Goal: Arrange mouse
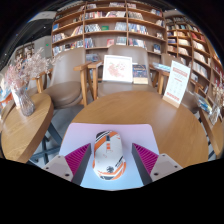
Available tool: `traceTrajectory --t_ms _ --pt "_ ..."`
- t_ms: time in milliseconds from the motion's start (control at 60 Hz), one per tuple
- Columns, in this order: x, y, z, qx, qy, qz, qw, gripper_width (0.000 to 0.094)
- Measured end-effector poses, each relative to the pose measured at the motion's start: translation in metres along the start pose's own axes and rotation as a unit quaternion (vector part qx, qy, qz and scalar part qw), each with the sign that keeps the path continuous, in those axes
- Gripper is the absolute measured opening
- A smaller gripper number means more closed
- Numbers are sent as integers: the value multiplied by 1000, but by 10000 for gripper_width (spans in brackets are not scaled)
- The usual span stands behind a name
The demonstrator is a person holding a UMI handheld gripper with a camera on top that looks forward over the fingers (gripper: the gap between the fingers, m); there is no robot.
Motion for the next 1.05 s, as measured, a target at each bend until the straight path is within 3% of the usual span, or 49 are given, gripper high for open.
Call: traceTrajectory --t_ms 50,233,600,867,1050 --pt "-13 1 -3 0 9 4 1000 862" --pt "-89 11 1 8 36 -11 999 853" --pt "-245 55 63 -9 92 17 996 856" --pt "-288 82 94 -21 117 34 992 856" --pt "-295 84 106 -12 112 29 993 853"
Point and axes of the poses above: the point between the fingertips, and its own axes, seen from behind it with the camera up: y to the right, z down, x forward, the way the camera looks, the point moved 6 cm from there along -x, backward, against the way the camera looks, and after that the axes turned 3 degrees about -y, right-handed, at the moved point
